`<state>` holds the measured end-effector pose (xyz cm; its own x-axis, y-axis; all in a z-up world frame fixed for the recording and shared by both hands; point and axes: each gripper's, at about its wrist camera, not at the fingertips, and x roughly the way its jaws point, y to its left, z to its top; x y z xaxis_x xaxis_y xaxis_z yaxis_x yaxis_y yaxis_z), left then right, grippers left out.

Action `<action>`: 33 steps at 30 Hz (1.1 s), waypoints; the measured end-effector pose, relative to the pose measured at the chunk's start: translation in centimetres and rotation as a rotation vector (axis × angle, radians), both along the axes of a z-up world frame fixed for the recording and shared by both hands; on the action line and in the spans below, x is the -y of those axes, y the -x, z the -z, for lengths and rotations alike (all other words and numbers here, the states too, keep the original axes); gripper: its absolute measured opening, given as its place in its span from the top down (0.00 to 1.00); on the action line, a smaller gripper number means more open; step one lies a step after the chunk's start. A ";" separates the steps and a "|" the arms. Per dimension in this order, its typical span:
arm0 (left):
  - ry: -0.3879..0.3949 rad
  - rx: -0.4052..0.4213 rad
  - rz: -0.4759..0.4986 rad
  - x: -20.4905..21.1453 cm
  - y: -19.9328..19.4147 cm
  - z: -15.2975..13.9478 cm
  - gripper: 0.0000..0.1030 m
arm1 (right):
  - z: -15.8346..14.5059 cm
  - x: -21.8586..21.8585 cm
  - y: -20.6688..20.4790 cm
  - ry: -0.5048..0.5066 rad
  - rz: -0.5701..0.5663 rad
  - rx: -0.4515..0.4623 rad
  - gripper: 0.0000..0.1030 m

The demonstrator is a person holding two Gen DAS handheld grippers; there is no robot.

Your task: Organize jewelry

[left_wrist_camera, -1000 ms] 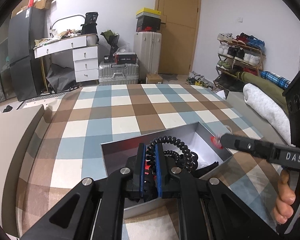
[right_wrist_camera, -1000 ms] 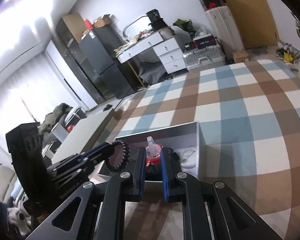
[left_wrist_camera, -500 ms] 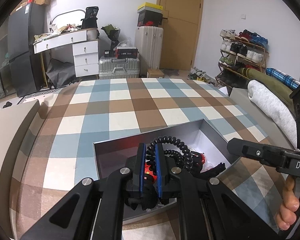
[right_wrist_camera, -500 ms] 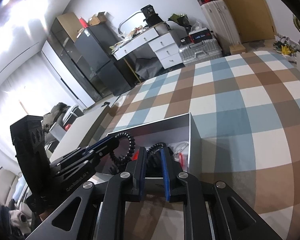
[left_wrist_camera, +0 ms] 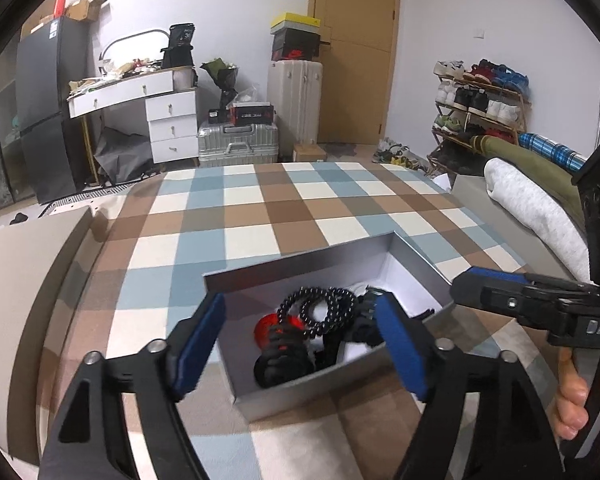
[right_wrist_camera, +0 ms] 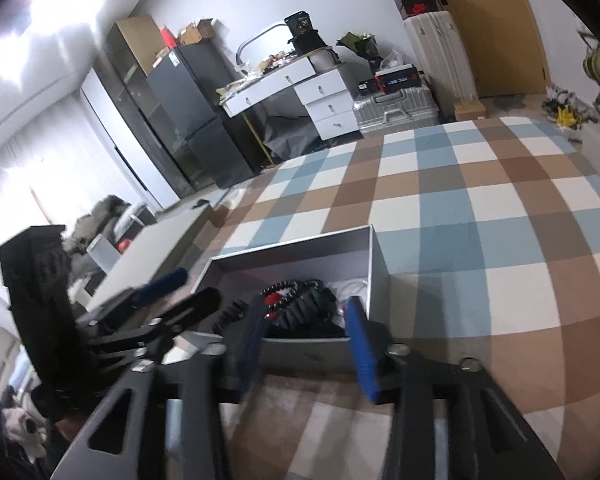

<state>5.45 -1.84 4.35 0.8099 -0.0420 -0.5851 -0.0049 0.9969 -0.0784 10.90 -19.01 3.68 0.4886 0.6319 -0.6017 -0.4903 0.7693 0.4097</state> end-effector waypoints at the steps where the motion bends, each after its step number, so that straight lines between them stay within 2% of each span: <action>1: 0.006 0.000 0.000 -0.1 0.2 0.0 0.19 | -0.1 0.0 0.2 0.011 0.005 0.008 0.29; 2: 0.011 0.002 -0.004 -0.3 0.6 0.0 0.17 | -0.3 0.0 0.5 0.018 0.006 0.019 0.19; 3: 0.013 0.010 -0.012 -0.4 0.9 0.1 0.15 | -0.5 0.1 0.7 0.022 0.008 0.032 0.15; 4: 0.015 0.025 -0.019 -0.5 1.5 0.1 0.11 | -0.7 0.1 1.0 0.025 0.009 0.050 0.05; 5: 0.017 0.036 -0.025 -0.7 1.8 0.1 0.04 | -1.0 0.0 1.4 0.029 0.004 0.066 0.00; 6: 0.019 0.047 -0.030 -0.8 2.1 0.1 0.01 | -1.2 0.0 1.6 0.027 -0.001 0.078 0.00; 12: 0.013 0.116 -0.024 -1.2 3.9 0.7 0.01 | -1.7 -0.2 3.2 0.040 -0.010 0.177 0.00; 18: -0.005 0.091 -0.028 -1.0 3.2 1.6 0.01 | -1.0 -1.1 3.8 0.112 0.011 0.284 0.00; 22: -0.043 0.098 -0.036 -0.9 3.4 2.2 0.01 | 0.0 -0.9 3.9 0.088 0.019 0.308 0.00; 25: -0.012 0.103 -0.022 -1.4 3.6 2.1 0.01 | 0.4 -0.6 4.0 0.041 0.012 0.323 0.00; 33: 0.013 0.090 -0.024 -1.7 3.7 2.3 0.01 | 0.8 -0.9 4.2 0.059 0.021 0.331 0.00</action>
<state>1.78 -0.12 2.02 0.8599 -0.0292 -0.5096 -0.0208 0.9955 -0.0922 6.72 -18.08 2.84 0.6766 0.5881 -0.4431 -0.5728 0.7985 0.1852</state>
